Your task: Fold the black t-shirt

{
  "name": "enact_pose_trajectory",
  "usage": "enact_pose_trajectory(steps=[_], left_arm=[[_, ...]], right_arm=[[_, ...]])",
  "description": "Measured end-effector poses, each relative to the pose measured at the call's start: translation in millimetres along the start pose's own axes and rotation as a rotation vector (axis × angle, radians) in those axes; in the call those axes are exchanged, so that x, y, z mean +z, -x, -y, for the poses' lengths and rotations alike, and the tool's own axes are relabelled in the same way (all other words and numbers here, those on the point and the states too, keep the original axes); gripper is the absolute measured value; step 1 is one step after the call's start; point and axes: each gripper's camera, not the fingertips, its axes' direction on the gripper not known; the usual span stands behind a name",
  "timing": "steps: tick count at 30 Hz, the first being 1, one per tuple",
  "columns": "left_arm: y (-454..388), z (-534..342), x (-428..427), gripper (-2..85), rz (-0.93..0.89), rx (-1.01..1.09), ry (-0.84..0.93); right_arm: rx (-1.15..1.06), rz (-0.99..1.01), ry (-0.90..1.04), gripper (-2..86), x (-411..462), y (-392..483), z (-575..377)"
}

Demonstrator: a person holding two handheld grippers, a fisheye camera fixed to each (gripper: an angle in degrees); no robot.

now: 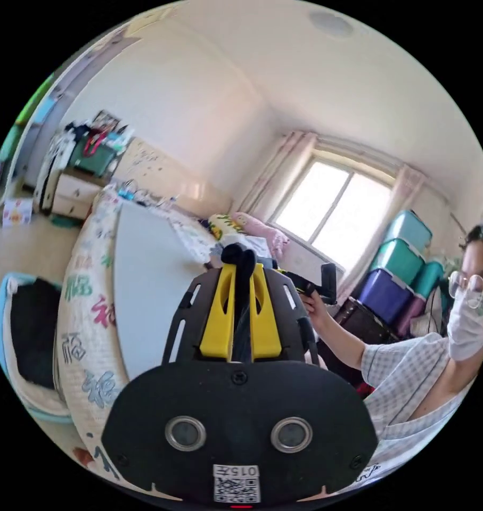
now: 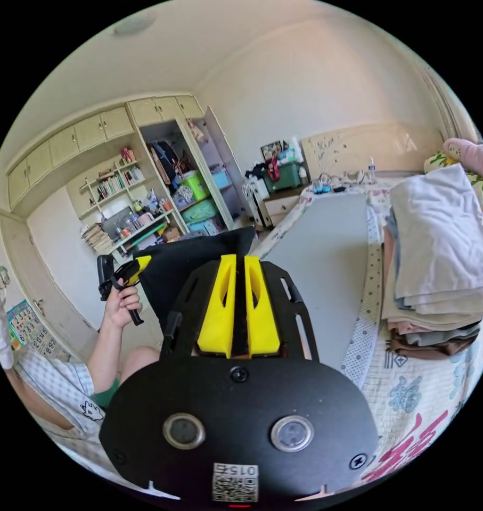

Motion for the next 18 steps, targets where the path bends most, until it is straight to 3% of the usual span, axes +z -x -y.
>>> enact_pose_trajectory(steps=[4,8,14,18], left_arm=[[-100.3,35.5,16.7,3.5,-0.054,0.206,-0.019],[-173.9,54.6,61.2,3.4,-0.180,0.307,-0.007],[-233.0,55.8,168.9,3.4,-0.380,0.297,0.088],[-250.3,45.5,244.3,3.3,-0.505,0.229,0.158]], right_arm=[[0.002,0.028,-0.190,3.6,-179.1,-6.5,-16.2],[-0.040,-0.086,-0.332,3.6,-342.7,-14.4,-47.4],[0.015,-0.243,-0.440,3.5,-531.1,-60.0,-98.4],[0.035,-0.348,-0.471,3.4,-607.9,-90.5,-123.2]])
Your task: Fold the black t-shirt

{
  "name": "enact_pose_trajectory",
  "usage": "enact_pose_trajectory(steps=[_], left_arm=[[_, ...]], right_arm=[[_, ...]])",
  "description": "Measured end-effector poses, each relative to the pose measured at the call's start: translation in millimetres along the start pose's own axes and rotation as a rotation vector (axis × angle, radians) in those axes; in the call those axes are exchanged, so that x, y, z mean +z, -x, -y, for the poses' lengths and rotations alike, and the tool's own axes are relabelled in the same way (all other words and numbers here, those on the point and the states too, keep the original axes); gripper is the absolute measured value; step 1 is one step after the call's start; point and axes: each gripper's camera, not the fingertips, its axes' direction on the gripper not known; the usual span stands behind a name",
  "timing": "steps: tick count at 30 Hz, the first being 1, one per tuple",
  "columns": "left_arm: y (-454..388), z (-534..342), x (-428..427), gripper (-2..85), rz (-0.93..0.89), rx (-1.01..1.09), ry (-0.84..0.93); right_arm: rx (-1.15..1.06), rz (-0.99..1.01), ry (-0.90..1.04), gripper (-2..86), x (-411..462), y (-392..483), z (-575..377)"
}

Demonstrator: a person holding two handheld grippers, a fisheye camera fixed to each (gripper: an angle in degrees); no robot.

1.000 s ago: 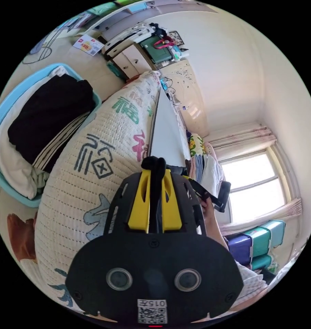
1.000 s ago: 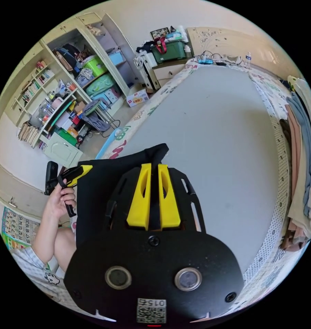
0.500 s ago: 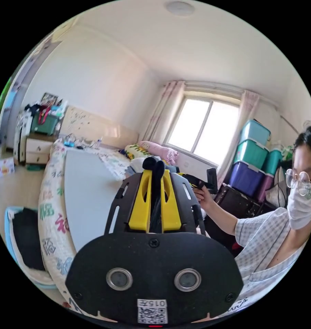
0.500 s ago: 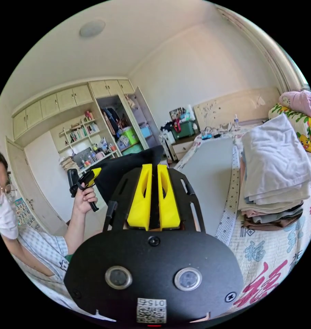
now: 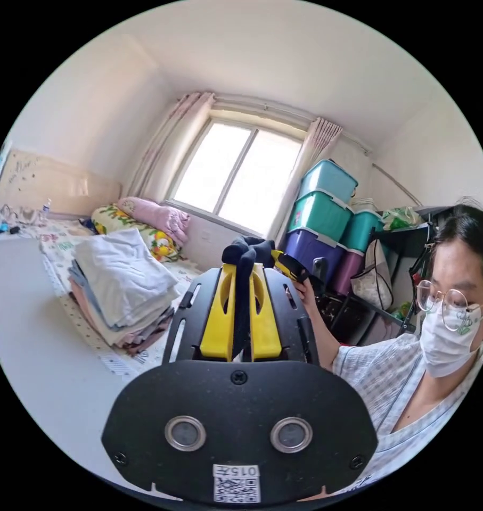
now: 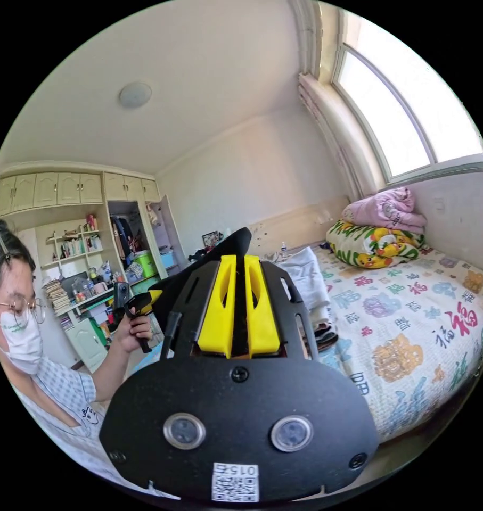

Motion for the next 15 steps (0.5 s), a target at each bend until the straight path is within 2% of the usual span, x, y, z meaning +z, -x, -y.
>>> enact_pose_trajectory(steps=[3,6,9,11,15], left_arm=[[30.5,-3.7,57.3,3.3,-0.050,-0.081,0.043],[79.4,-15.2,108.7,3.3,-0.043,-0.215,0.085],[139.3,-34.4,155.4,3.3,0.046,-0.360,0.150],[187.3,-52.4,189.9,3.4,0.170,-0.456,0.229],[249.6,-83.1,232.9,3.7,0.349,-0.596,0.392]], right_arm=[[-0.002,-0.086,0.021,3.4,-6.8,-51.0,2.6],[0.054,-0.161,0.125,3.4,40.2,-122.7,-8.1],[0.147,-0.238,0.283,3.4,129.0,-207.6,-40.5],[0.187,-0.336,0.441,3.4,221.3,-263.3,-78.0],[0.107,-0.526,0.622,3.5,342.6,-298.5,-136.1]])
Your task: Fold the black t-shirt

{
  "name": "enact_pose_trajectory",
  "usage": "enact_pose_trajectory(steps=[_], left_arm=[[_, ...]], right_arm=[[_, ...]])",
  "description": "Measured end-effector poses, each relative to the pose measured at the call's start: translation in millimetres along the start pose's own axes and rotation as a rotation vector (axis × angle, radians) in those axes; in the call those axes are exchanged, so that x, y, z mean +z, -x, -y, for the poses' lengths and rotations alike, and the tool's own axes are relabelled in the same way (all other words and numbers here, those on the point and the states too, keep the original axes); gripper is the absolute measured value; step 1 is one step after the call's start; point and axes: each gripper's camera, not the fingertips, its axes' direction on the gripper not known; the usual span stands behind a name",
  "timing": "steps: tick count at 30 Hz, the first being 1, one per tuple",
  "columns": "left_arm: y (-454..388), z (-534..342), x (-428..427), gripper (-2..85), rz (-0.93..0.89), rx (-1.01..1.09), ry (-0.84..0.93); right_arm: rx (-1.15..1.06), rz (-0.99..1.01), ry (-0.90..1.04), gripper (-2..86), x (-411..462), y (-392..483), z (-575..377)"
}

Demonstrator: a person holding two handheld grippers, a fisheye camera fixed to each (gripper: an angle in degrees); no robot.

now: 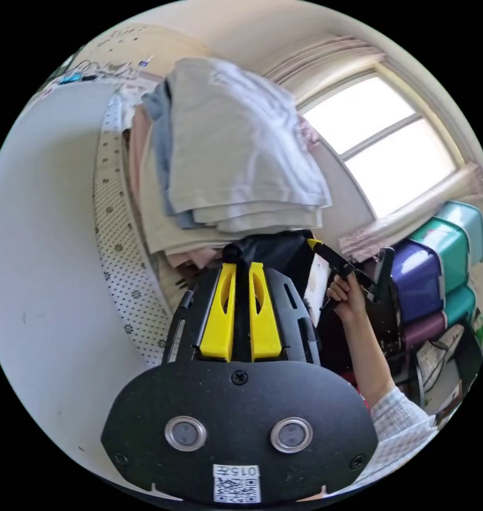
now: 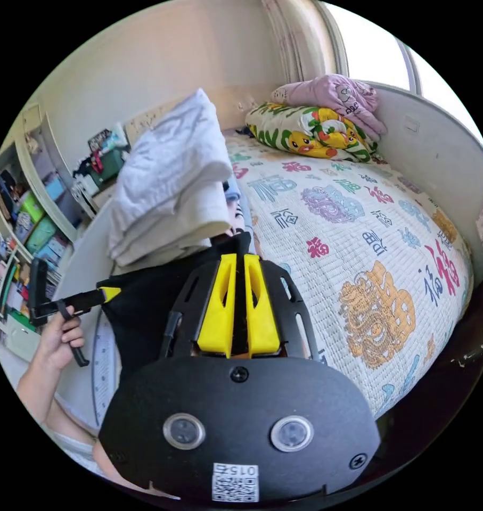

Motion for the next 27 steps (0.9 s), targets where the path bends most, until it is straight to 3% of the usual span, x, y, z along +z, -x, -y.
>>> enact_pose_trajectory(steps=[4,9,15,18,22,27], left_arm=[[12.8,15.2,22.0,4.2,-0.018,-0.030,0.020],[-6.8,30.2,35.1,4.5,0.045,0.091,0.088],[-9.4,26.2,26.3,6.5,0.025,0.103,0.093],[-12.8,23.7,-4.2,7.7,0.069,0.137,0.014],[-23.4,32.6,-38.1,10.8,0.157,0.160,-0.126],[-32.2,36.4,-40.3,12.0,0.078,0.134,-0.169]], right_arm=[[-0.108,-0.179,0.035,3.7,68.5,28.6,8.7],[-0.101,-0.137,0.081,4.0,79.9,19.1,26.7],[-0.072,-0.111,0.064,9.9,32.6,1.5,48.8],[-0.021,-0.112,-0.072,10.4,-21.6,-3.6,62.2],[0.045,0.044,-0.242,11.7,-77.8,14.1,106.5],[0.053,0.161,-0.229,7.7,-74.6,69.3,179.0]])
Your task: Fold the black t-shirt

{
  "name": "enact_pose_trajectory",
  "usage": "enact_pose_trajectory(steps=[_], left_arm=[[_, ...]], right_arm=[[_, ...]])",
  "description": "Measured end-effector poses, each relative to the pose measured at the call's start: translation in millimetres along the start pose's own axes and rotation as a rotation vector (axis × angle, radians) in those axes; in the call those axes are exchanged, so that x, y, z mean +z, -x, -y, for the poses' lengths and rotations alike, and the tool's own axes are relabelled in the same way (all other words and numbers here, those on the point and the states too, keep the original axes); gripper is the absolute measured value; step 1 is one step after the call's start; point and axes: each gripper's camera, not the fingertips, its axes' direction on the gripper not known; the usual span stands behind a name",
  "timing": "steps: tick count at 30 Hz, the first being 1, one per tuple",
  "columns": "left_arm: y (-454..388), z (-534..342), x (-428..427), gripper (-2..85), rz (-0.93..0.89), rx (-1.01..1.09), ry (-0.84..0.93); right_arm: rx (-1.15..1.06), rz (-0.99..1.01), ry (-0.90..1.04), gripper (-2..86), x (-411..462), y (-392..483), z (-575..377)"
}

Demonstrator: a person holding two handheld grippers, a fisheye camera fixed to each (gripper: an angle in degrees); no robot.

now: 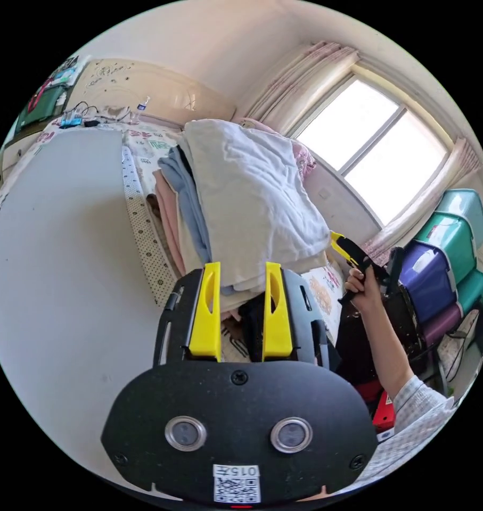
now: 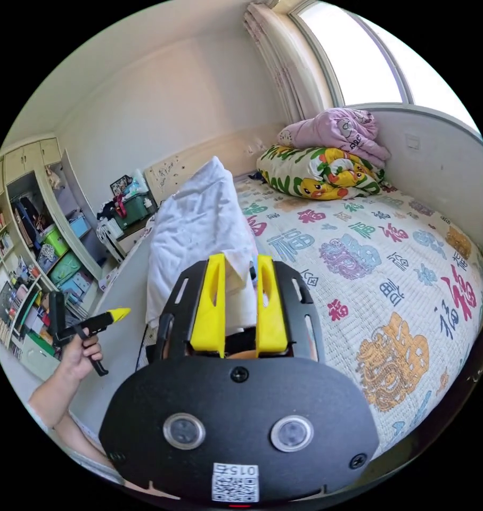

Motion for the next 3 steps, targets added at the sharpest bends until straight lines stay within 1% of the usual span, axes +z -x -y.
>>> enact_pose_trajectory(steps=[1,3], left_arm=[[-6.9,-5.2,-0.7,12.0,-0.012,0.032,-0.016],[-17.7,-14.4,-1.3,12.1,-0.018,0.090,-0.008]], right_arm=[[0.011,0.004,0.004,5.3,4.4,17.3,11.0],[-0.016,0.000,-0.071,3.5,-5.2,51.0,19.0]])
